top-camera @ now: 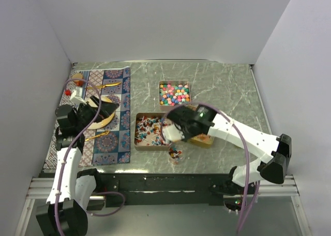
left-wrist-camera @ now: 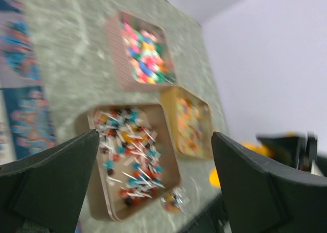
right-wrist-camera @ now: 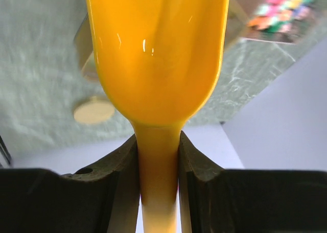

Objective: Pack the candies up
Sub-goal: Place the fake candies in the packing bottle, then adjust the spatula.

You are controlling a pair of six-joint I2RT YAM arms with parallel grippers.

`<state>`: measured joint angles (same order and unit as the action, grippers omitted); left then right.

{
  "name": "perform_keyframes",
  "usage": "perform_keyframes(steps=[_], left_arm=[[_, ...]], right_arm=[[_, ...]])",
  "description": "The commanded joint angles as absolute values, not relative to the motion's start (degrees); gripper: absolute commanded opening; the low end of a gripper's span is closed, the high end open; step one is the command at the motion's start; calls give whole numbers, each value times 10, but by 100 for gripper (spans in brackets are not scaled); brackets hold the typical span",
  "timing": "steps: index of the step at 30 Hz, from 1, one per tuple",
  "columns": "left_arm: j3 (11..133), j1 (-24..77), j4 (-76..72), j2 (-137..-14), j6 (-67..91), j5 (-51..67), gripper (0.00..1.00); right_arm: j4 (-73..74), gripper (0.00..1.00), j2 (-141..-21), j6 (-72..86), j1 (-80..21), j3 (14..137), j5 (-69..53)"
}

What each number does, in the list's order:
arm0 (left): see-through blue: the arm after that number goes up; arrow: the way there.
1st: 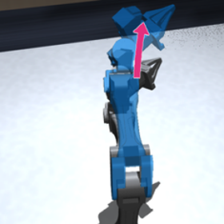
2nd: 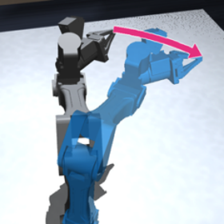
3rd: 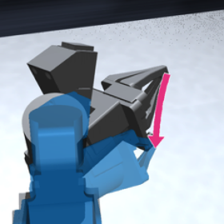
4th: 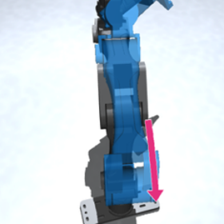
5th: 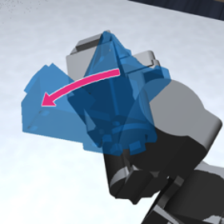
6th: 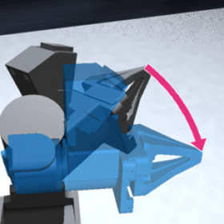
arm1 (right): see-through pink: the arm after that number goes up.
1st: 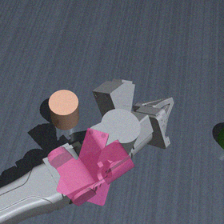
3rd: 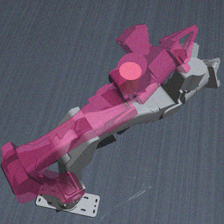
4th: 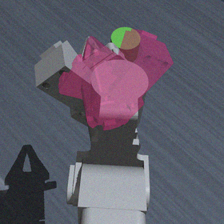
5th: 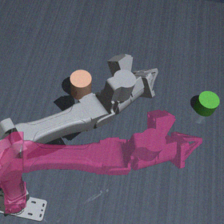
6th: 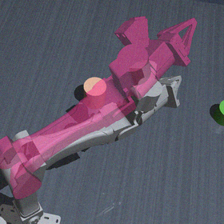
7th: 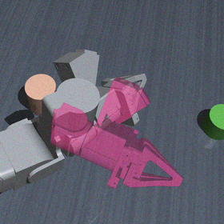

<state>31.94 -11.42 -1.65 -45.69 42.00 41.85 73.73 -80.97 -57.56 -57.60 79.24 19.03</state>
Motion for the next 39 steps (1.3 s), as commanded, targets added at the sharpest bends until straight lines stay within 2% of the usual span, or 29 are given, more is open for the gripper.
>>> perform_keyframes(steps=[1,7,16,29,31,32,35,36,38,39], left_arm=[[331,-80,-74,-479,445,525,99],[350,-32,-72,-529,446,575,92],[403,-3,-21,-614,389,531,92],[455,16,-47,-737,403,513,92],[454,18,-73,-754,416,540,86],[451,19,-86,-760,424,554,75],[434,25,-142,-775,458,581,58],[433,26,-148,-778,461,582,56],[435,26,-148,-780,461,577,56],[442,21,-132,-777,454,569,63]], right_arm=[[729,0,-845,-503,-541,879,120],[700,0,-932,-450,-504,971,55],[722,0,-1073,-439,-502,1164,24],[705,0,-1018,-458,-541,1231,-68],[691,0,-1006,-452,-541,1232,-84],[691,0,-1003,-452,-537,1237,-94],[693,0,-994,-448,-527,1243,-148],[694,0,-993,-446,-519,1247,-163],[695,0,-991,-448,-512,1233,-164],[688,0,-985,-465,-503,1214,-157]])
